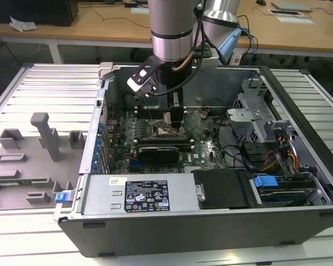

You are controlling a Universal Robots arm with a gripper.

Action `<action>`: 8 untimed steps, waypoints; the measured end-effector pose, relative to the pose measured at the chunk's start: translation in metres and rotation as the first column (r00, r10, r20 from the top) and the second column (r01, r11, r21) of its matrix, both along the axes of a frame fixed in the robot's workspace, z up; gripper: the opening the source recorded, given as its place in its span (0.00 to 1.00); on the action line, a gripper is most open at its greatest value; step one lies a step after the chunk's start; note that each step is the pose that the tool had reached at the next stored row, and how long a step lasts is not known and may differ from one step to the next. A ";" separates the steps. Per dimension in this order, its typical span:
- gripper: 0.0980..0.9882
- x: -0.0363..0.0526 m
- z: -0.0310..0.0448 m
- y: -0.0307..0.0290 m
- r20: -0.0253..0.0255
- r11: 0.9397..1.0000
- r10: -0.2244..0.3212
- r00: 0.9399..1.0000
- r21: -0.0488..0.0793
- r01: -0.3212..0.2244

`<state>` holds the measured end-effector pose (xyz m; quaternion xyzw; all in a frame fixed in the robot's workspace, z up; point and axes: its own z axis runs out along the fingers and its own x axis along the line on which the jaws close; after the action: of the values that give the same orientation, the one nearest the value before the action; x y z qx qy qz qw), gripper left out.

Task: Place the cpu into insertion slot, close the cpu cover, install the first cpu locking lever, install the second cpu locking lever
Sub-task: 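Place the cpu into insertion slot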

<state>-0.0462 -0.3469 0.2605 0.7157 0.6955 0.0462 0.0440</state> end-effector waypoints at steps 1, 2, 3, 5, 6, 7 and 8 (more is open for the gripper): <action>0.50 0.0001 -0.0010 0.0010 0.000 1.000 0.000 1.000 -0.001 0.000; 0.50 0.0001 -0.0028 0.0031 0.000 1.000 0.000 1.000 -0.002 0.000; 0.50 0.0002 -0.0044 0.0050 0.000 1.000 0.000 1.000 -0.004 0.000; 0.50 0.0003 -0.0077 0.0083 0.000 1.000 0.001 1.000 -0.006 -0.001; 0.50 0.0002 -0.0094 0.0091 0.000 1.000 0.010 1.000 -0.007 -0.010; 0.50 0.0003 -0.0113 0.0097 0.000 0.999 0.034 0.999 -0.008 -0.034; 0.50 0.0002 -0.0129 0.0100 0.000 0.999 0.043 0.999 -0.008 -0.043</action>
<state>-0.0459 -0.3369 0.2476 0.7002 0.7111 0.0444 0.0459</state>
